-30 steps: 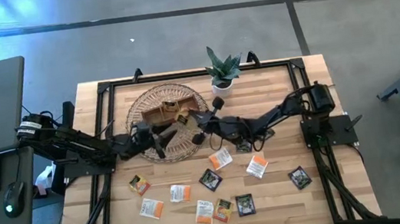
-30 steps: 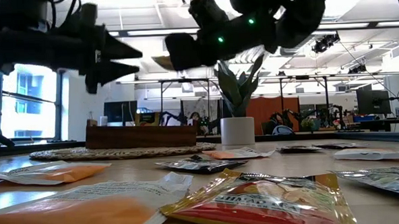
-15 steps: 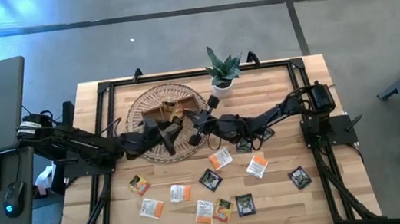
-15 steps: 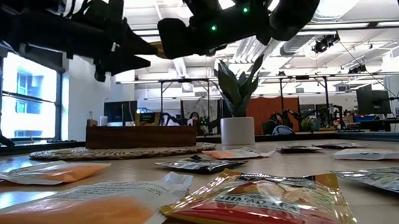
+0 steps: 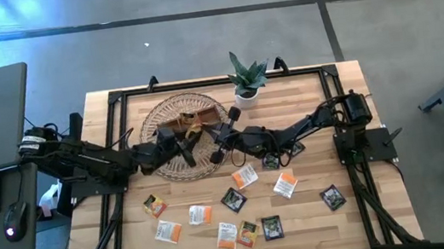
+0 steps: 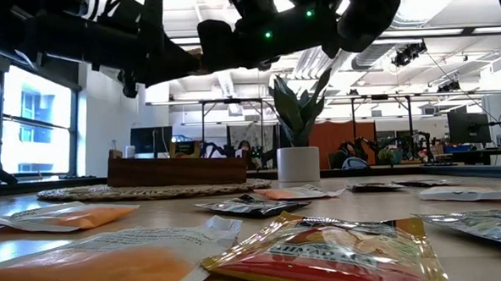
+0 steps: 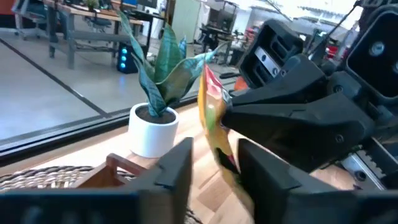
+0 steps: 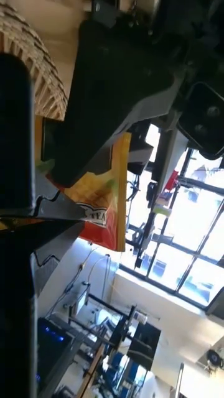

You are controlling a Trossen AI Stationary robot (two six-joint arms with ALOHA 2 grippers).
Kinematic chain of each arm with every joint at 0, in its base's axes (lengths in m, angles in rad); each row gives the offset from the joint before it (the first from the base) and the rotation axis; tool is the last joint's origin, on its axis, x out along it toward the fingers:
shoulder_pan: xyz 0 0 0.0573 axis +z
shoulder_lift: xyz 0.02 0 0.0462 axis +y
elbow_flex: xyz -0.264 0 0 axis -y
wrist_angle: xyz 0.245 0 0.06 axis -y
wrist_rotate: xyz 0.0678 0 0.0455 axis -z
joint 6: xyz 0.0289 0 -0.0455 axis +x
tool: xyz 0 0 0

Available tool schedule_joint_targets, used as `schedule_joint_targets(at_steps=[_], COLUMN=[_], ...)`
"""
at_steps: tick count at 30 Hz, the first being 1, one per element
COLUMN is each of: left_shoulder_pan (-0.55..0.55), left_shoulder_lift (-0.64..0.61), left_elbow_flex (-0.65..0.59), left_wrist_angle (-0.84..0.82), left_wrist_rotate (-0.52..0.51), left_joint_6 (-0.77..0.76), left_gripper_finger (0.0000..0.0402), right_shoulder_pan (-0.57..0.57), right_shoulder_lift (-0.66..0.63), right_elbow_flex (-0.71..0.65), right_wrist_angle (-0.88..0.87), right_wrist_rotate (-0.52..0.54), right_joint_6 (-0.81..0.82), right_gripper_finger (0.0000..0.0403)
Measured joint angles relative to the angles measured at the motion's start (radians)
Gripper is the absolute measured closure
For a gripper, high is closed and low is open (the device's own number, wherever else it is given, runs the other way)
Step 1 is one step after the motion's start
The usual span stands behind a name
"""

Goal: Pick & Place Tea
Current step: Put the yellow tea bag into the middle section of the wooden organizer

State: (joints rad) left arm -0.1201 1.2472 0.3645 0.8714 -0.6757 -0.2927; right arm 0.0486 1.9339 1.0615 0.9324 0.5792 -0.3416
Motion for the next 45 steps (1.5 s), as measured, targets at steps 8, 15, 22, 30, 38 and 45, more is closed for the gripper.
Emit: schedule_joint_targets(at_steps=[8, 15, 22, 30, 38, 45], left_shoulder_pan=[0.053, 0.077, 0.103, 0.309, 0.528, 0.579], left_shoulder_lift=[0.0, 0.0, -0.037, -0.094, 0.028, 0.185], left_elbow_flex=[0.0, 0.0, 0.029, 0.398, 0.676, 0.686], left_wrist_angle=[-0.064, -0.138, -0.301, -1.203, -1.658, -1.686], left_wrist_rotate=[0.085, 0.075, 0.007, 0.304, 0.543, 0.607], left_joint_6=[0.0, 0.073, 0.235, 0.215, 0.451, 0.603], left_gripper_finger=[0.0384, 0.0398, 0.0399, 0.04, 0.0401, 0.0401], right_shoulder_pan=[-0.003, -0.004, -0.002, 0.023, 0.029, 0.029], right_shoulder_lift=[0.0, -0.002, -0.02, -0.142, -0.178, -0.178], right_elbow_flex=[0.0, 0.0, 0.0, 0.0, 0.0, 0.0], right_wrist_angle=[-0.043, -0.19, -0.314, -0.529, -0.575, -0.593], right_wrist_rotate=[0.018, 0.059, 0.294, 0.286, 0.251, 0.206], right_joint_6=[-0.034, -0.034, -0.053, 0.026, 0.103, 0.102], right_gripper_finger=[0.0384, 0.0327, 0.0285, 0.0288, 0.031, 0.032])
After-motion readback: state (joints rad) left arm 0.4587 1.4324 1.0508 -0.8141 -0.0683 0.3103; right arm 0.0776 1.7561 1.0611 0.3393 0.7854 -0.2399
